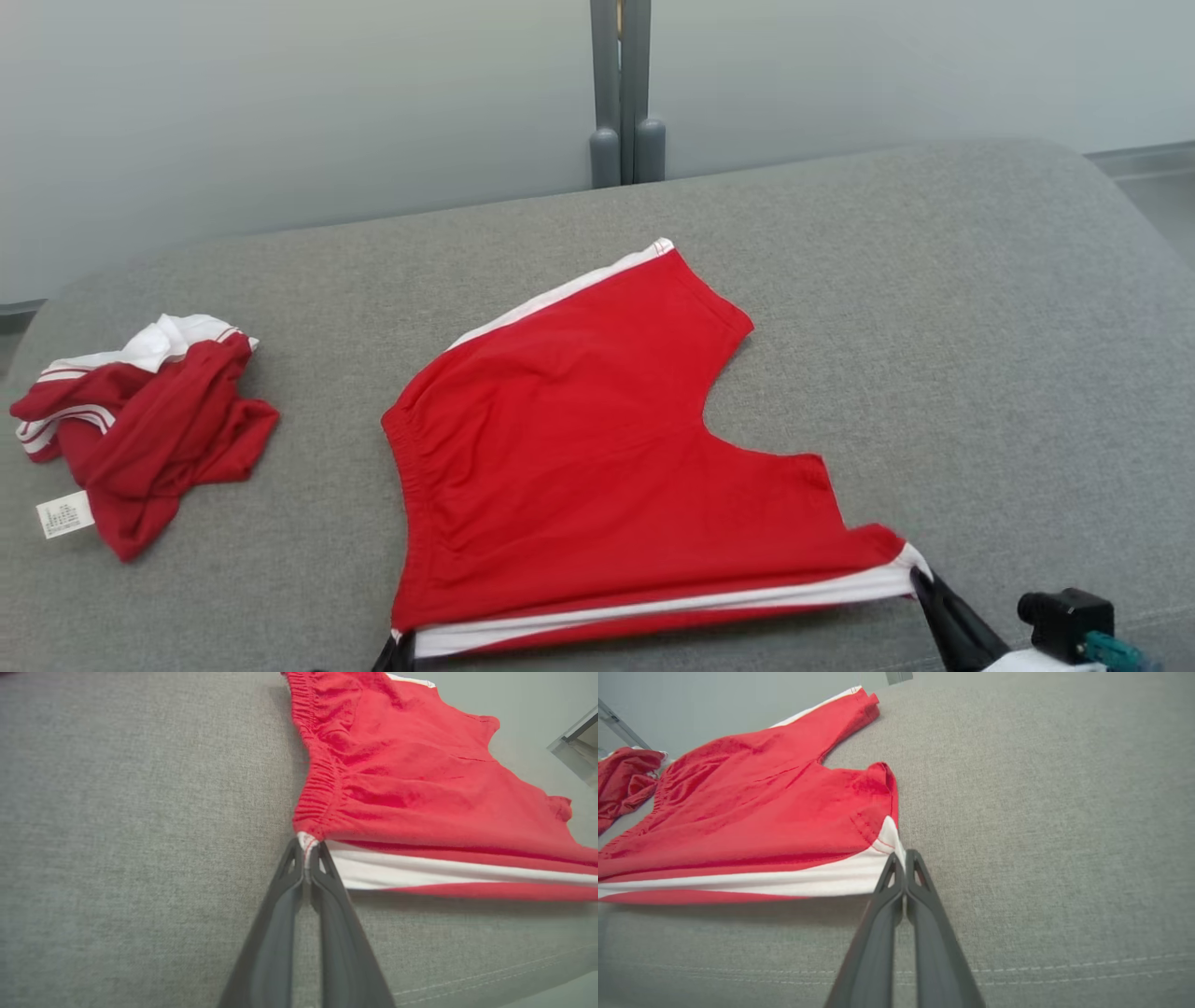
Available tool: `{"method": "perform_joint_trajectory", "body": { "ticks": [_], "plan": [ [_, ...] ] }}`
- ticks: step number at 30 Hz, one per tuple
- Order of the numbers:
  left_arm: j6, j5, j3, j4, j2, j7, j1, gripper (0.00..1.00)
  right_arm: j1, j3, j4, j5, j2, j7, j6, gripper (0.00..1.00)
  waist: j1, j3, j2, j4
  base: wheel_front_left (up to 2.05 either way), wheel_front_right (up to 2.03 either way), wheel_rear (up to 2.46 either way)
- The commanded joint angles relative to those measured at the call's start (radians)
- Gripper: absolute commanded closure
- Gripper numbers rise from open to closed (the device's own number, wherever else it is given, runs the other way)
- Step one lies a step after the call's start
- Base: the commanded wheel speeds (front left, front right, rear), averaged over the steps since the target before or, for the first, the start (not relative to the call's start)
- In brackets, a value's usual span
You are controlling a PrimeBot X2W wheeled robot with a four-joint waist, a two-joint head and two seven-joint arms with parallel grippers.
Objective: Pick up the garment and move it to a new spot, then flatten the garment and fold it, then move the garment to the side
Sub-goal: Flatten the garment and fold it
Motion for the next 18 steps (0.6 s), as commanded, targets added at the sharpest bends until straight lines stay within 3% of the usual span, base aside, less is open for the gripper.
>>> {"method": "perform_joint_trajectory", "body": {
  "ticks": [1, 8, 13, 18],
  "plan": [
    [0.018, 0.004, 0.010, -0.028, 0.040, -0.006, 0.006, 1.00, -0.011, -0.056, -0.018, -0.006, -0.038, -0.006, -0.020, 1.00, 0.0002, -0.016, 0.0000, 0.031, 0.00, 0.00, 0.00],
    [0.015, -0.016, -0.062, -0.134, 0.030, -0.006, -0.132, 1.00, -0.183, -0.093, -0.043, -0.092, -0.026, -0.006, -0.018, 1.00, 0.0002, 0.074, 0.0000, 0.095, 0.00, 0.00, 0.00],
    [0.014, -0.033, -0.125, -0.104, 0.022, -0.005, -0.312, 1.00, -0.416, -0.134, 0.024, -0.105, -0.035, -0.005, -0.013, 1.00, 0.0002, 0.211, 0.0000, 0.159, 0.00, 0.00, 0.00],
    [0.014, -0.057, -0.134, -0.037, 0.017, -0.004, -0.490, 1.00, -0.639, -0.095, 0.135, -0.119, -0.080, -0.001, -0.013, 1.00, 0.0002, 0.337, 0.0000, 0.223, 0.00, 0.00, 0.00]
  ]
}}
